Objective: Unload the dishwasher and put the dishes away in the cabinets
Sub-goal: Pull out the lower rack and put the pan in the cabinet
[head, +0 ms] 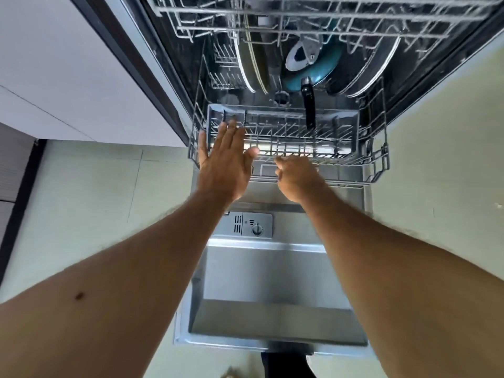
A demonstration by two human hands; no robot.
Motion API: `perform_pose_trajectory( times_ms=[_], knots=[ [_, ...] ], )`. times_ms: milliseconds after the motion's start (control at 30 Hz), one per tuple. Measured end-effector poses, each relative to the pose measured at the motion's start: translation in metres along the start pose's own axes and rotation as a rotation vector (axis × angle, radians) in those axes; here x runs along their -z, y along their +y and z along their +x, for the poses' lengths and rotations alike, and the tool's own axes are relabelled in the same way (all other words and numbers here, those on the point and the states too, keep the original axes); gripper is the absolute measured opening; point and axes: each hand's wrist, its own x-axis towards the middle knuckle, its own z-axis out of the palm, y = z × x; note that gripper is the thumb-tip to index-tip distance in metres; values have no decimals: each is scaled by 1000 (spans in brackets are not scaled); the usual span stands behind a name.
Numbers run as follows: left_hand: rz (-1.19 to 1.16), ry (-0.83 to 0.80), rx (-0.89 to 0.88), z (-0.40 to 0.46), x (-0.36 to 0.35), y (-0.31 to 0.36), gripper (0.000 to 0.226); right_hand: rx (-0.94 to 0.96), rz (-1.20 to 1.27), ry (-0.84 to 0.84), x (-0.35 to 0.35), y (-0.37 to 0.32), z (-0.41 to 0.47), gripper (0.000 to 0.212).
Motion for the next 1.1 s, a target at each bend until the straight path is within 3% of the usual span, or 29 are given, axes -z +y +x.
perform_pose_trajectory(
  times_ms=[500, 1100],
  knots=[
    [-27, -73, 1, -113, -14, -5, 71, -87, 206, 11, -46, -43, -131, 37],
    [-53, -145, -54, -173, -17, 10, 88, -158, 381, -92, -89, -77, -242, 36]
  ],
)
